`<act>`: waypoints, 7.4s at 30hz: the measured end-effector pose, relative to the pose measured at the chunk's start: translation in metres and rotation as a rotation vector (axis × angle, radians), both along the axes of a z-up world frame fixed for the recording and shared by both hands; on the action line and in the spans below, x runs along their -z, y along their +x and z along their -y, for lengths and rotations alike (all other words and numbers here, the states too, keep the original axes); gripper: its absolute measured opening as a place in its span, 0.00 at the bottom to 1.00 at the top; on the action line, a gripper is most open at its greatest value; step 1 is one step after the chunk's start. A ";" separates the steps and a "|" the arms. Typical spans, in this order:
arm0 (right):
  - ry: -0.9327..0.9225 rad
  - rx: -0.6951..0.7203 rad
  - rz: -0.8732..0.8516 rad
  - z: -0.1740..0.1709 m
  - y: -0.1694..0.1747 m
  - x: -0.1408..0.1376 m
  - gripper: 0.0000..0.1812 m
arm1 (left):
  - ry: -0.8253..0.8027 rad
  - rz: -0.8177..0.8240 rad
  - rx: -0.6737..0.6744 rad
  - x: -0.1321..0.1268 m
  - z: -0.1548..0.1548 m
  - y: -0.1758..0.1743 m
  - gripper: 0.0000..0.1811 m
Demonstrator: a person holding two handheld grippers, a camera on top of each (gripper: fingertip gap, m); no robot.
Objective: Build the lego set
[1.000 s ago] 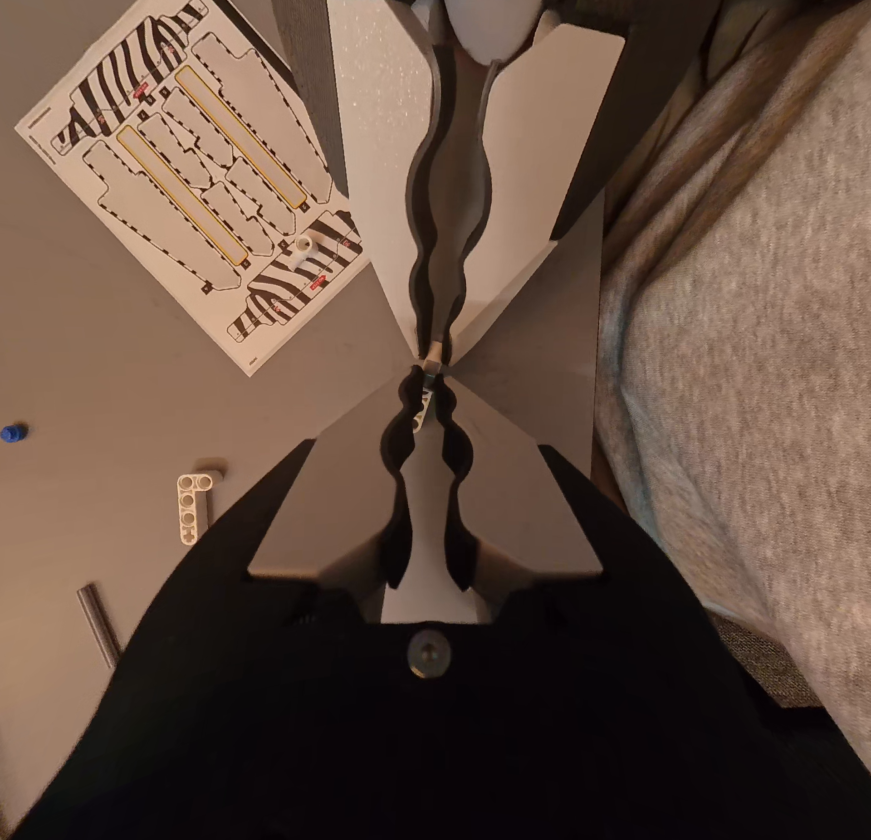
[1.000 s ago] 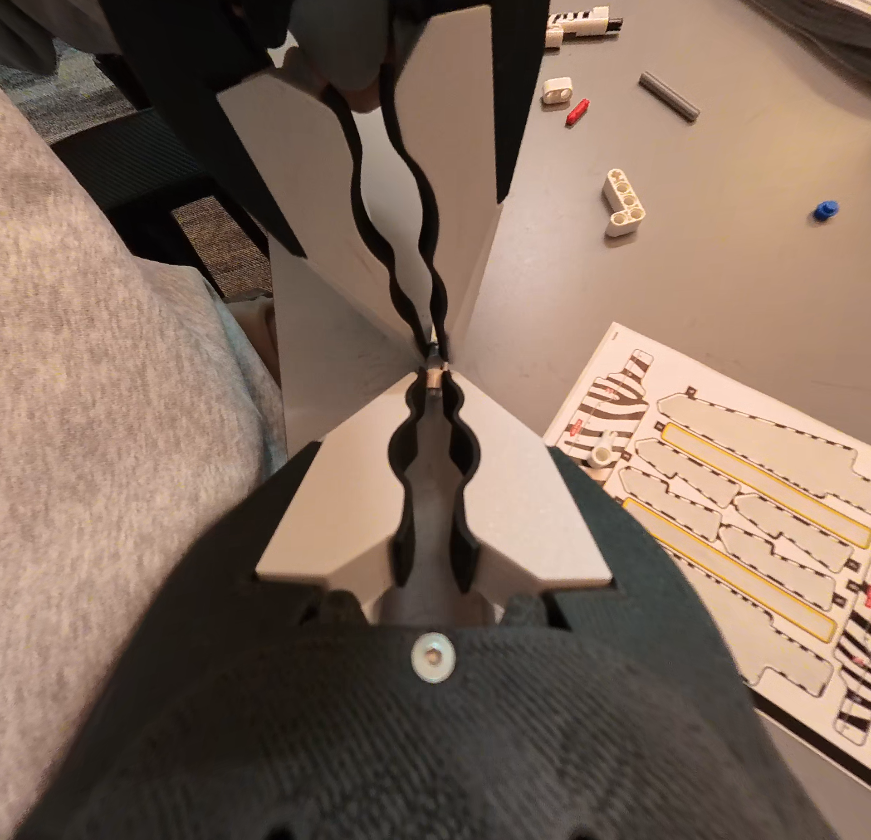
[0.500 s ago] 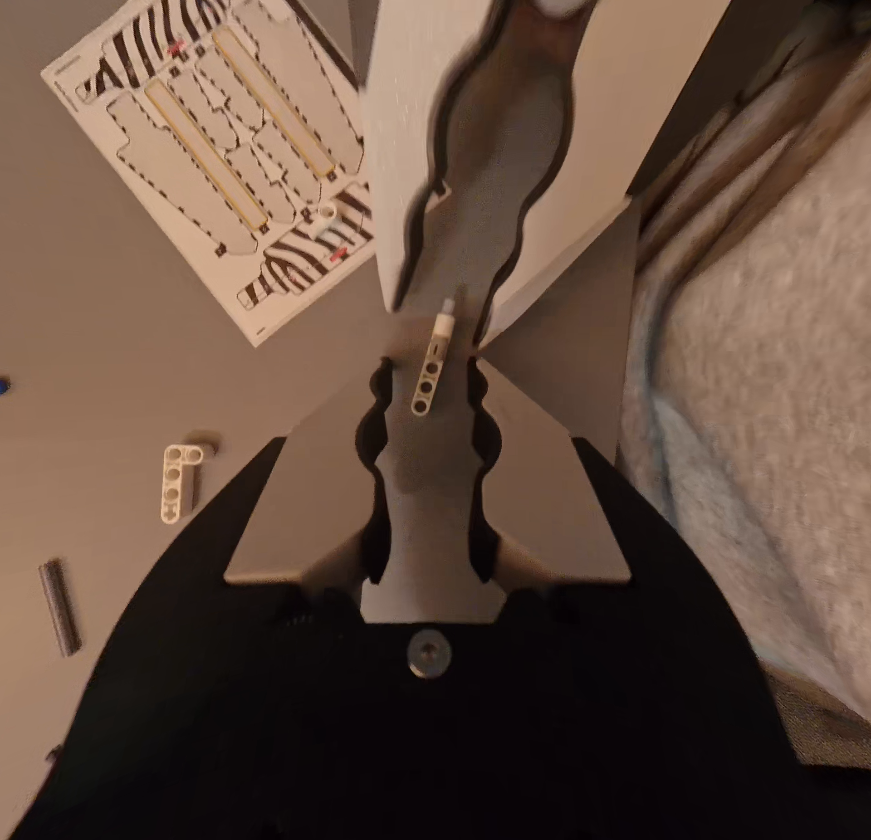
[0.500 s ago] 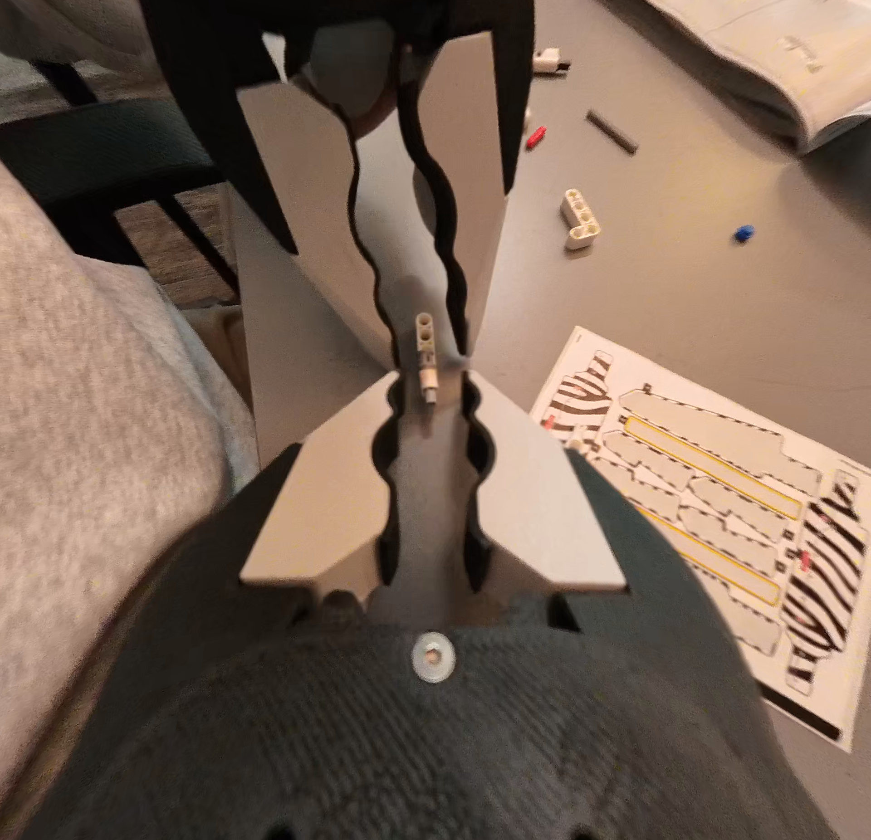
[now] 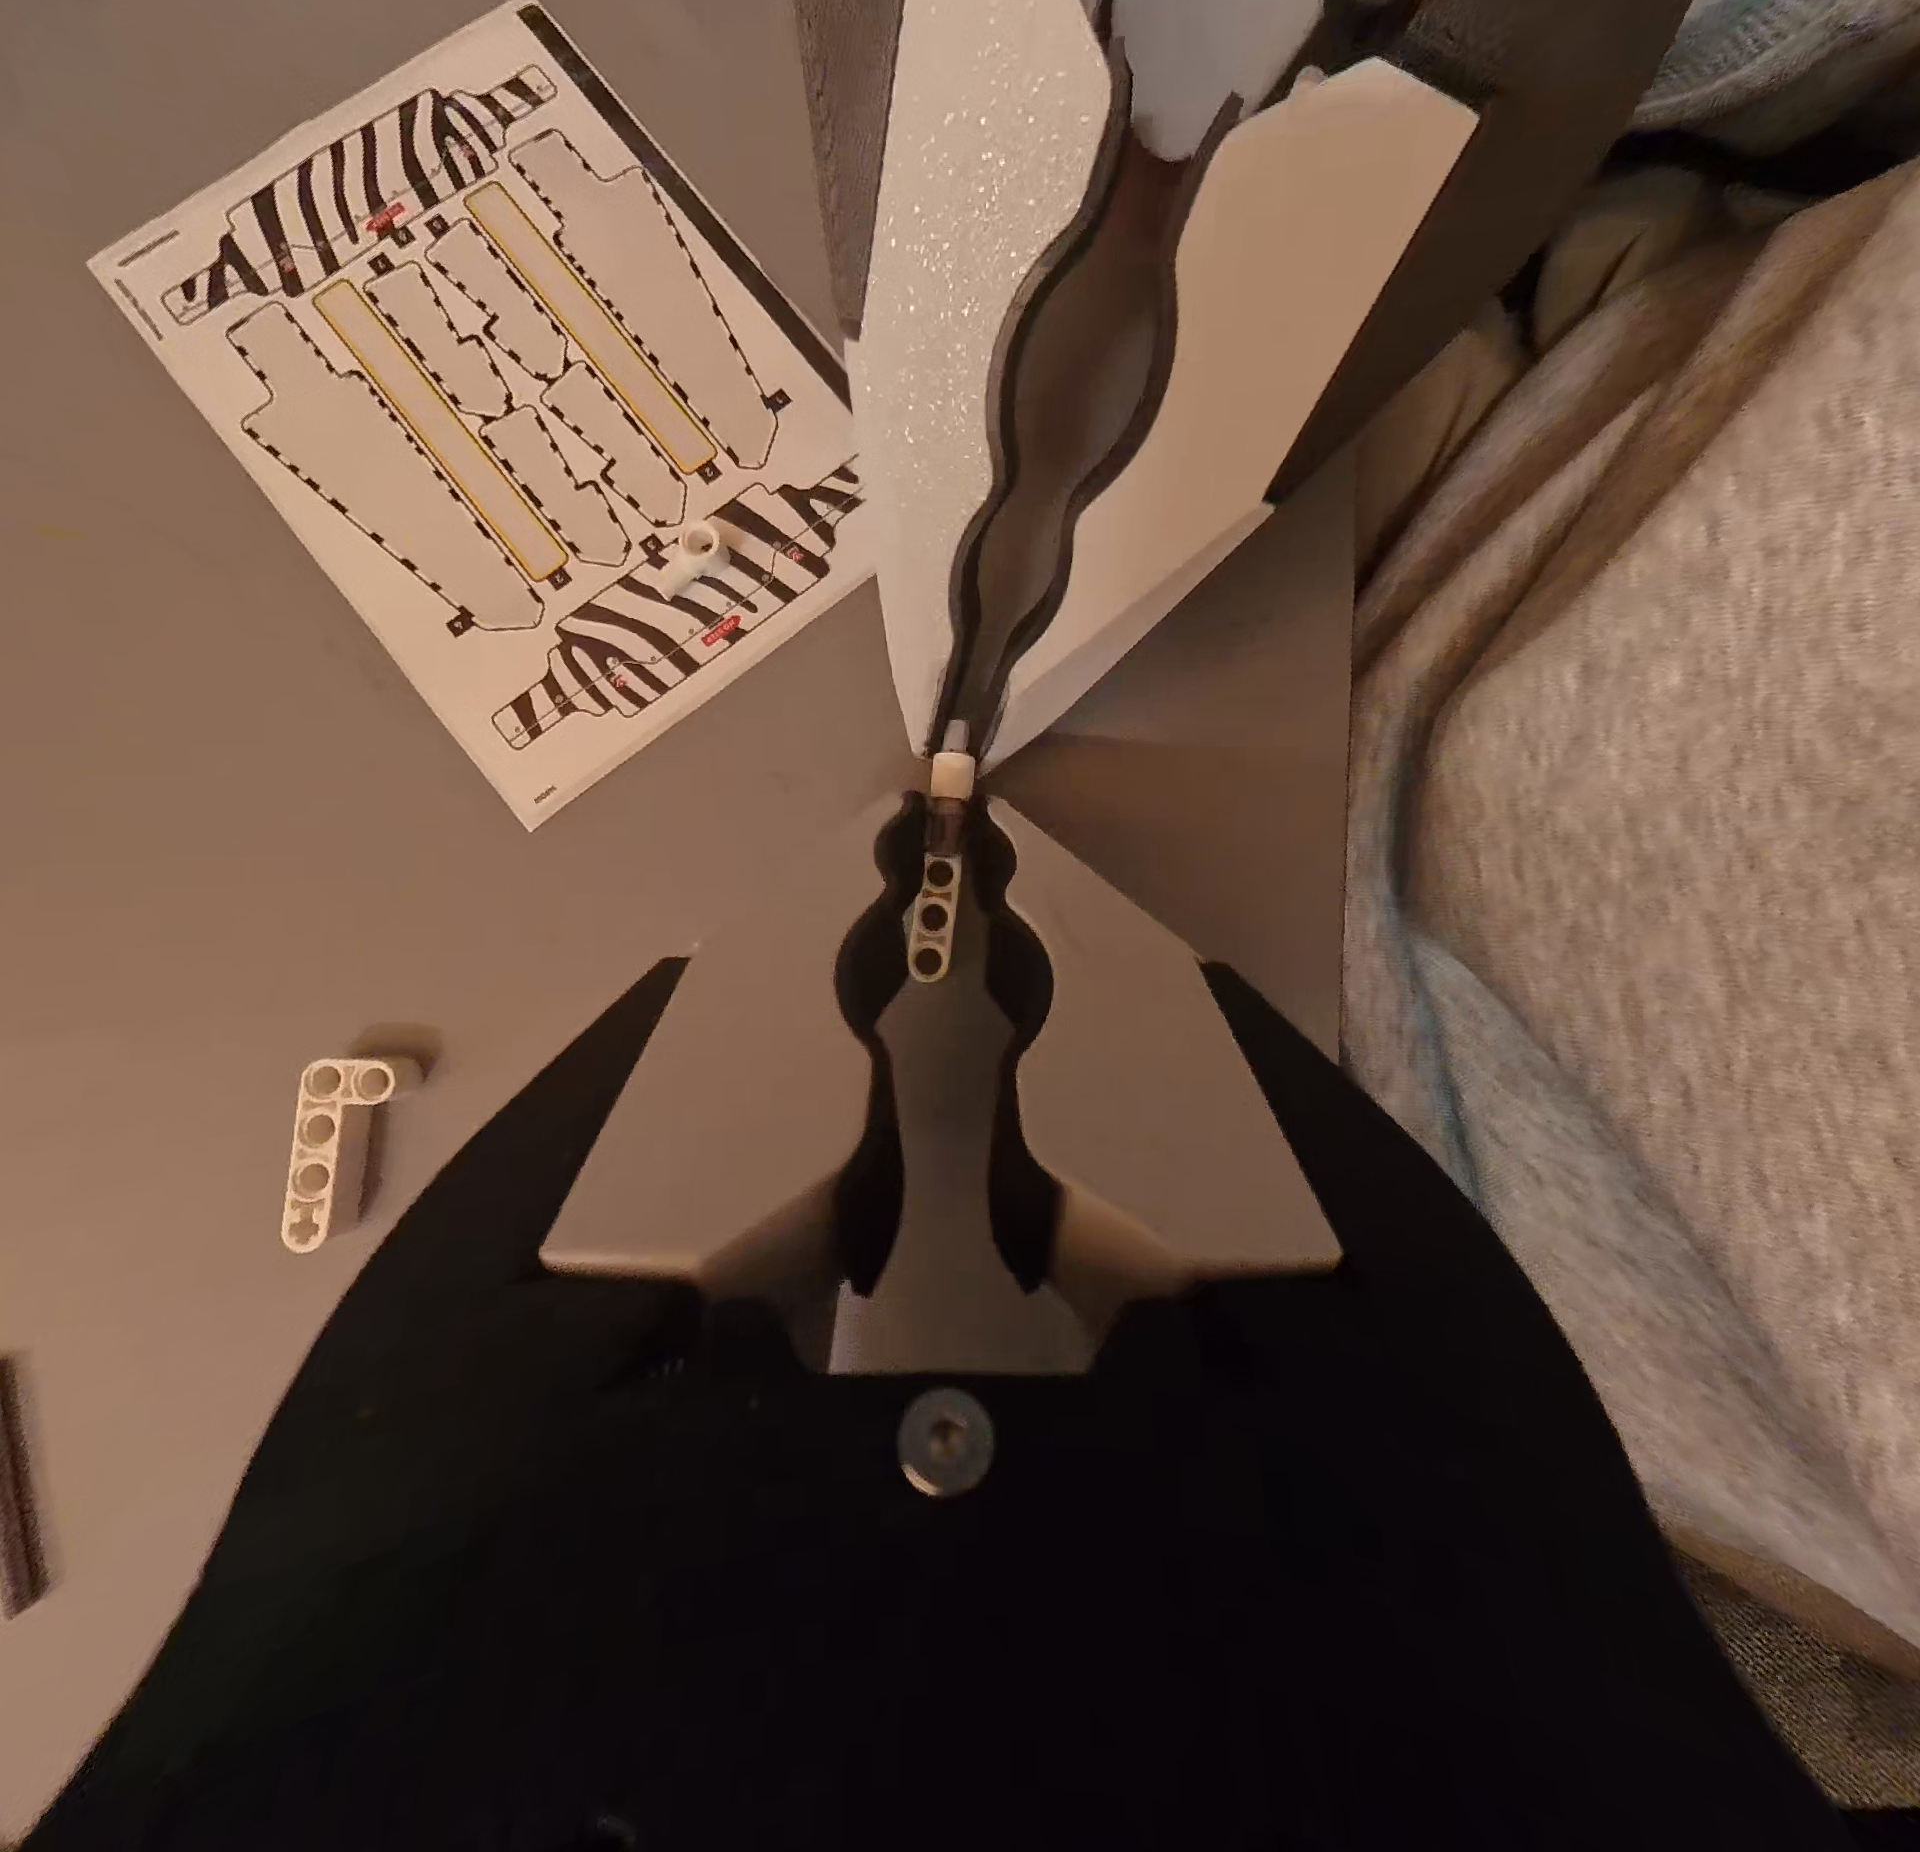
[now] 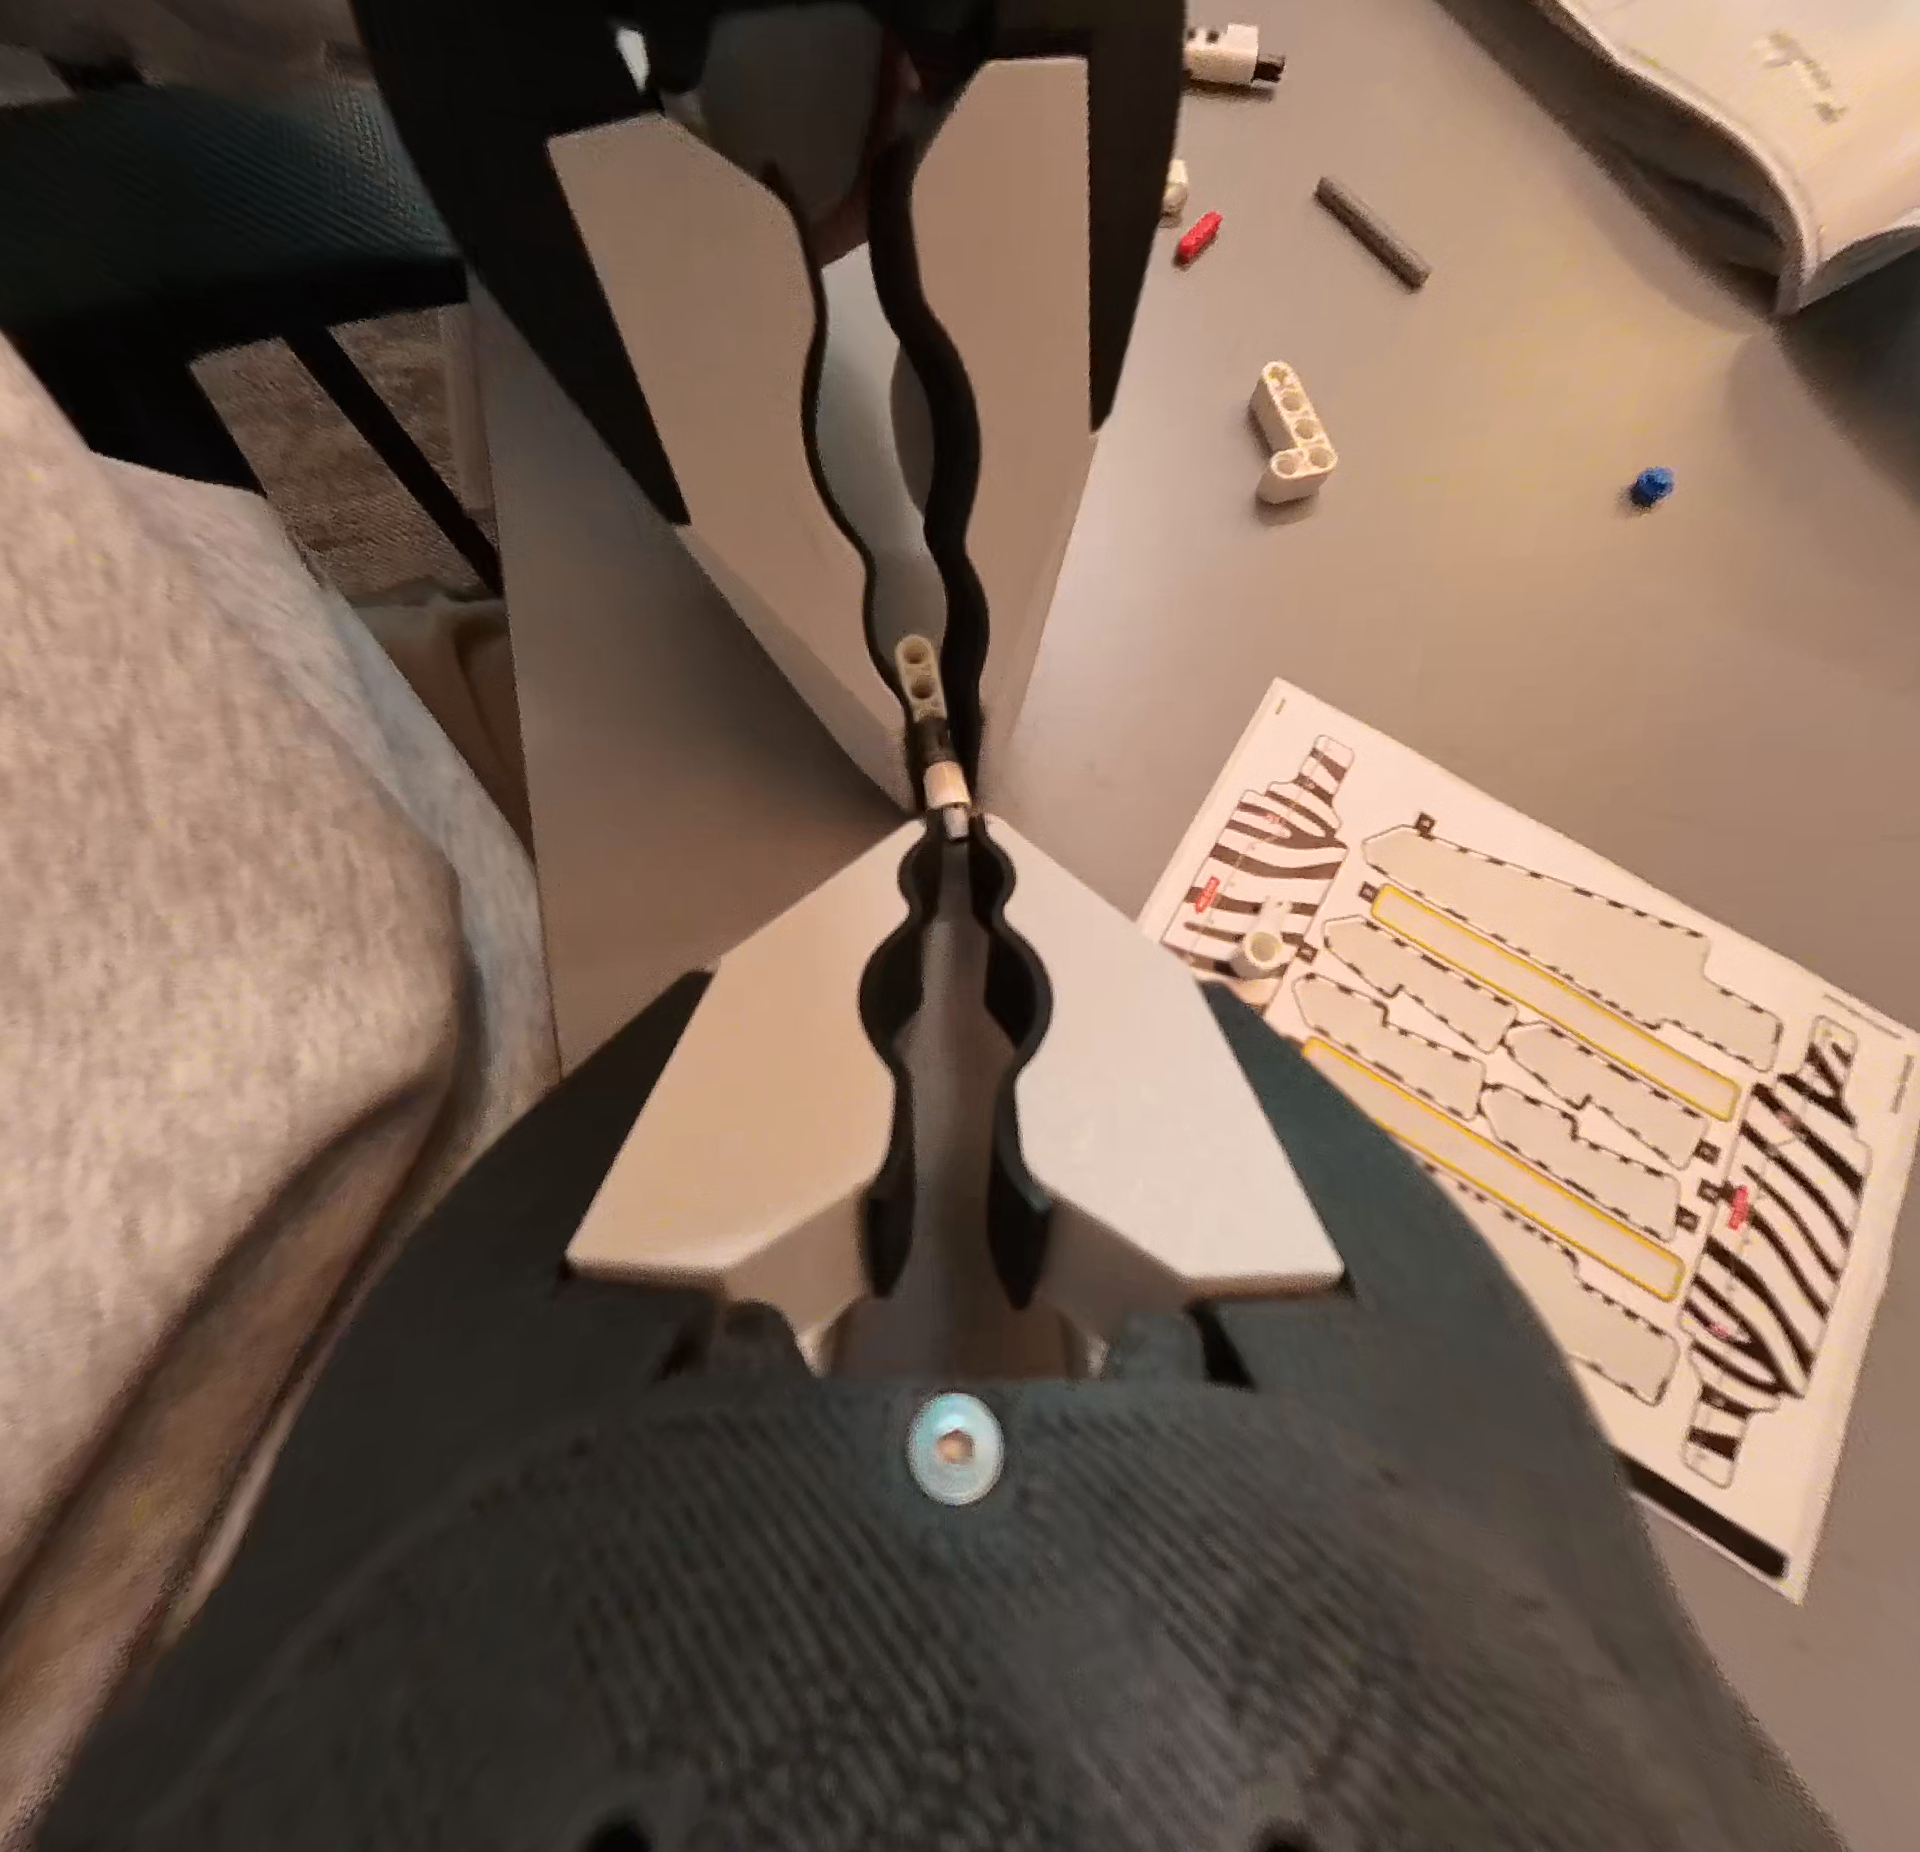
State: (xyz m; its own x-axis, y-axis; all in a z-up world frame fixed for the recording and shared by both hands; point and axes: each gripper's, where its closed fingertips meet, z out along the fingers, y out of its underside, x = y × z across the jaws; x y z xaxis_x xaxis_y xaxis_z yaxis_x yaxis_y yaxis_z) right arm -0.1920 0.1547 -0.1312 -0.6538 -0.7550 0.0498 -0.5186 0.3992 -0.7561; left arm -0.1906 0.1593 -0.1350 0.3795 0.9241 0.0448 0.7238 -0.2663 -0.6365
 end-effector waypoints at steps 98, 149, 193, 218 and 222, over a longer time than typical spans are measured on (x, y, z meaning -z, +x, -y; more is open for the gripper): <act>-0.744 0.034 0.012 0.005 0.010 -0.116 0.04 | 1.316 -0.520 -0.259 -0.121 0.005 0.002 0.02; 0.765 0.117 0.866 -0.008 0.066 -0.111 0.03 | 0.276 -0.875 -0.374 -0.115 -0.011 0.054 0.02; -0.134 -0.432 0.081 -0.013 0.083 -0.122 0.04 | 1.298 -0.725 -0.167 -0.128 -0.014 0.073 0.01; 0.226 0.059 -0.081 -0.004 0.004 -0.010 0.04 | 0.499 -0.289 -0.561 -0.030 -0.005 0.009 0.45; 0.175 0.096 -0.110 0.010 -0.005 -0.012 0.04 | 0.486 -0.254 -0.547 -0.027 -0.013 0.010 0.44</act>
State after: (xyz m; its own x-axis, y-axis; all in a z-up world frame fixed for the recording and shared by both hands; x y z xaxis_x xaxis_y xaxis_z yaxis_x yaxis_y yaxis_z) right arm -0.1967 0.1446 -0.1191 -0.7209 -0.6931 -0.0017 -0.5472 0.5707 -0.6122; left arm -0.1805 0.1728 -0.1083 -0.0722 0.8817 0.4663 0.4880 0.4390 -0.7545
